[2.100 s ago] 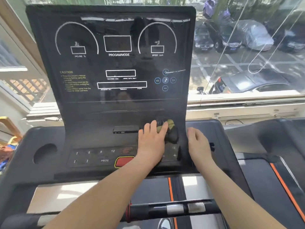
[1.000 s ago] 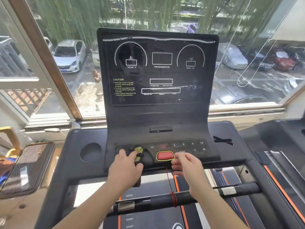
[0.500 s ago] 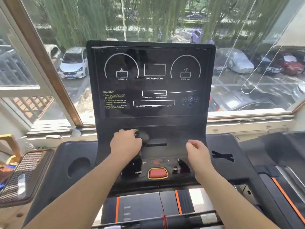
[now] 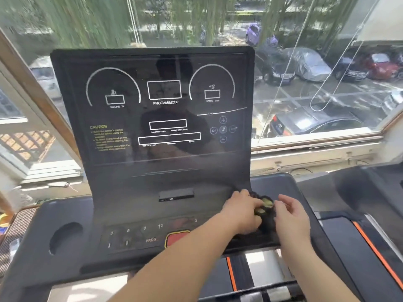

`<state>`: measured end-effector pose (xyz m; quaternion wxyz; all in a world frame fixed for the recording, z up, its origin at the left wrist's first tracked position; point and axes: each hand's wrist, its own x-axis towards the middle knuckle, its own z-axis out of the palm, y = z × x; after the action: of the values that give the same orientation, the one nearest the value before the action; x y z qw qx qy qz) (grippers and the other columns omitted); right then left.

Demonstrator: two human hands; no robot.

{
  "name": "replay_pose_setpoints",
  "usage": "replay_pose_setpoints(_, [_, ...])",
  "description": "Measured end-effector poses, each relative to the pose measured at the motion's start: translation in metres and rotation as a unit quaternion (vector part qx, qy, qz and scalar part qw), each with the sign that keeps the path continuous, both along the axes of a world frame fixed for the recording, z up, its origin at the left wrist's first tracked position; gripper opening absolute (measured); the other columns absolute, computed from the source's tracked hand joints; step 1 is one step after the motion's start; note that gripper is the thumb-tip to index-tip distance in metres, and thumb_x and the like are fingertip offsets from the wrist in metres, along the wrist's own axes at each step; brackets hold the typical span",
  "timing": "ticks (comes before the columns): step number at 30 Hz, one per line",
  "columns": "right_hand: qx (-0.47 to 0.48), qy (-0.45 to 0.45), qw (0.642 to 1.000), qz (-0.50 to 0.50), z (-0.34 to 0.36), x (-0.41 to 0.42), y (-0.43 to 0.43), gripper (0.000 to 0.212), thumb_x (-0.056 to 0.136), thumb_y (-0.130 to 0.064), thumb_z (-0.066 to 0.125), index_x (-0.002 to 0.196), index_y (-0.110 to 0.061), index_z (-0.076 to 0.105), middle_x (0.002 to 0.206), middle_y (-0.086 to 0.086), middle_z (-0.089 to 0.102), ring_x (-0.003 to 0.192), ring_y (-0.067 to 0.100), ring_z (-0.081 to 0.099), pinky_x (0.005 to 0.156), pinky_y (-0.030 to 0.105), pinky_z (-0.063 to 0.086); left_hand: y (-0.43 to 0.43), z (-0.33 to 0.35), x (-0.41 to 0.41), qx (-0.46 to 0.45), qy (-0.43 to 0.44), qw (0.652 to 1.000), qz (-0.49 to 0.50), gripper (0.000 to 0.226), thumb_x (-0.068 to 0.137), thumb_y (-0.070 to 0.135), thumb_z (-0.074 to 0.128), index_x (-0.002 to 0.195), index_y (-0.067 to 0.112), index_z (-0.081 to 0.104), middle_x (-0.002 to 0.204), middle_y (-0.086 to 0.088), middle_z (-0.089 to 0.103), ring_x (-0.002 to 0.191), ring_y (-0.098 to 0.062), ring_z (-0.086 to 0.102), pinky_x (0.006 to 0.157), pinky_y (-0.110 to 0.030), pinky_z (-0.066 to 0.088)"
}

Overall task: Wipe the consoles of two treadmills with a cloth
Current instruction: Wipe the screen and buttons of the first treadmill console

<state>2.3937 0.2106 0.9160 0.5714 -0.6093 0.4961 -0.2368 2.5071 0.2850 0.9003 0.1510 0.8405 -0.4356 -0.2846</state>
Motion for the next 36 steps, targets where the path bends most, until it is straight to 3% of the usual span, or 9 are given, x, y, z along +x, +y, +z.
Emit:
replay_pose_setpoints(7, [-0.006, -0.011, 1.0, -0.016, -0.003, -0.006, 0.016, 0.019, 0.106, -0.016, 0.055, 0.117, -0.026, 0.068, 0.108, -0.001, 0.068, 0.086, 0.01, 0.061, 0.073, 0.028, 0.051, 0.036, -0.009, 0.017, 0.007, -0.181, 0.976, 0.122, 0.056, 0.098, 0.031, 0.053, 0.152, 0.036, 0.039, 0.146, -0.011, 0.037, 0.129, -0.035, 0.038, 0.104, -0.05, 0.041])
replay_pose_setpoints(12, [0.023, -0.015, 0.999, -0.025, -0.005, -0.013, 0.05, 0.022, 0.102, -0.012, 0.056, 0.111, -0.023, 0.072, 0.111, -0.001, 0.073, 0.106, 0.021, 0.068, 0.096, 0.046, 0.059, 0.059, -0.009, -0.011, 0.05, -0.081, 0.994, 0.045, 0.058, 0.096, 0.042, 0.051, 0.153, 0.038, 0.041, 0.146, -0.01, 0.041, 0.135, -0.036, 0.039, 0.108, -0.051, 0.041])
replay_pose_setpoints(16, [0.0, -0.005, 0.997, -0.081, -0.006, -0.043, 0.072, 0.022, 0.101, -0.009, 0.057, 0.113, -0.019, 0.071, 0.112, 0.0, 0.072, 0.106, 0.02, 0.066, 0.093, 0.038, 0.052, 0.107, -0.008, -0.069, 0.033, 0.013, 0.998, -0.052, 0.047, 0.091, 0.038, 0.055, 0.137, 0.042, 0.061, 0.127, -0.007, 0.055, 0.127, -0.03, 0.052, 0.105, -0.039, 0.047])
replay_pose_setpoints(20, [0.02, -0.007, 0.996, -0.087, -0.011, -0.062, 0.09, 0.023, 0.1, -0.01, 0.058, 0.115, -0.019, 0.073, 0.107, 0.001, 0.073, 0.103, 0.02, 0.067, 0.098, 0.042, 0.053, 0.159, -0.016, -0.079, -0.074, 0.178, 0.977, 0.087, 0.042, 0.086, 0.028, 0.062, 0.125, 0.041, 0.071, 0.116, 0.008, 0.07, 0.109, -0.007, 0.066, 0.098, -0.021, 0.05])
replay_pose_setpoints(23, [0.079, -0.005, 0.996, -0.04, -0.008, -0.064, 0.107, 0.018, 0.104, -0.018, 0.059, 0.117, -0.018, 0.071, 0.112, 0.005, 0.072, 0.103, 0.021, 0.068, 0.098, 0.044, 0.056, 0.177, 0.0, -0.062, -0.175, 0.393, 0.86, 0.276, 0.016, 0.092, 0.017, 0.066, 0.106, 0.021, 0.074, 0.087, 0.005, 0.074, 0.073, -0.004, 0.066, 0.069, -0.02, 0.052])
replay_pose_setpoints(26, [0.235, -0.041, 0.968, 0.083, 0.006, -0.058, 0.134, 0.03, 0.105, -0.04, 0.061, 0.114, -0.014, 0.073, 0.111, 0.006, 0.077, 0.104, 0.024, 0.072, 0.1, 0.05, 0.058, 0.195, 0.021, -0.049, -0.228, 0.628, 0.677, 0.309, 0.026, 0.095, 0.028, 0.063, 0.11, 0.008, 0.072, 0.1, -0.018, 0.068, 0.087, -0.027, 0.063, 0.078, -0.036, 0.049])
replay_pose_setpoints(28, [0.296, -0.081, 0.938, 0.162, 0.014, -0.054, 0.149, 0.04, 0.103, -0.046, 0.062, 0.11, -0.01, 0.078, 0.099, 0.005, 0.078, 0.097, 0.025, 0.072, 0.094, 0.05, 0.056, 0.205, 0.034, -0.049, -0.243, 0.684, 0.637, 0.259, 0.047, 0.099, 0.04, 0.058, 0.123, 0.002, 0.071, 0.118, -0.022, 0.069, 0.103, -0.034, 0.065, 0.088, -0.045, 0.054])
replay_pose_setpoints(31, [0.241, -0.119, 0.948, 0.172, 0.012, -0.047, 0.157, 0.045, 0.09, -0.041, 0.078, 0.113, -0.003, 0.072, 0.103, 0.015, 0.073, 0.096, 0.027, 0.068, 0.08, 0.043, 0.055, 0.214, 0.046, -0.05, -0.221, 0.654, 0.688, 0.224, 0.051, 0.101, 0.051, 0.058, 0.132, 0.012, 0.071, 0.129, -0.015, 0.073, 0.116, -0.031, 0.068, 0.109, -0.056, 0.05])
replay_pose_setpoints(36, [0.142, -0.111, 0.976, 0.125, 0.007, -0.041, 0.148, 0.045, 0.084, -0.021, 0.087, 0.101, 0.006, 0.054, 0.091, 0.019, 0.067, 0.084, 0.028, 0.064, 0.078, 0.048, 0.052, 0.218, 0.039, -0.035, -0.175, 0.519, 0.801, 0.242, 0.032, 0.097, 0.027, 0.074, 0.127, 0.017, 0.07, 0.12, -0.009, 0.078, 0.113, -0.028, 0.074, 0.104, -0.055, 0.055])
